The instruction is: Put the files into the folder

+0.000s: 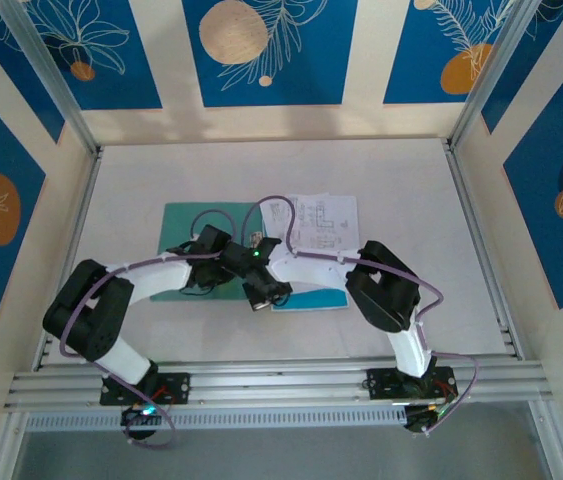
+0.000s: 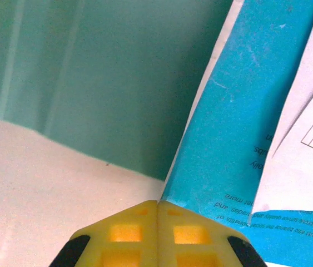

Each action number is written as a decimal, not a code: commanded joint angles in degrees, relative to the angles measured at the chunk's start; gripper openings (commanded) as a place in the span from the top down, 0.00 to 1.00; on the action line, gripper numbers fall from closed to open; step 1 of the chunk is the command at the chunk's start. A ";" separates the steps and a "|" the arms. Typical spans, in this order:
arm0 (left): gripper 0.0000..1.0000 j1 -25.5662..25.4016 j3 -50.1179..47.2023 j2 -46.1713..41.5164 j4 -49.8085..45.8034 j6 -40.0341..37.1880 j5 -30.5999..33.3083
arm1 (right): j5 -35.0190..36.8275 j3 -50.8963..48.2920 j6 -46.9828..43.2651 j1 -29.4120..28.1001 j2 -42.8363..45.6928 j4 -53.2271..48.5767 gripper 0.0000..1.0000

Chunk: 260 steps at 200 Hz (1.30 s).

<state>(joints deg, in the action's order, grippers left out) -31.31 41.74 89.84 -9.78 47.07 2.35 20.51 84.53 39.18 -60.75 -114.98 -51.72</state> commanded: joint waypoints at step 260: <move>0.57 -11.58 32.48 20.56 -10.56 -7.59 -5.44 | -19.52 -28.75 10.10 43.86 20.99 18.17 0.78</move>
<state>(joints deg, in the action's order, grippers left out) -43.24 71.53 108.09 -19.11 42.39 -2.00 2.44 55.48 49.21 -17.67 -91.26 -32.64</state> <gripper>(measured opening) 0.420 0.227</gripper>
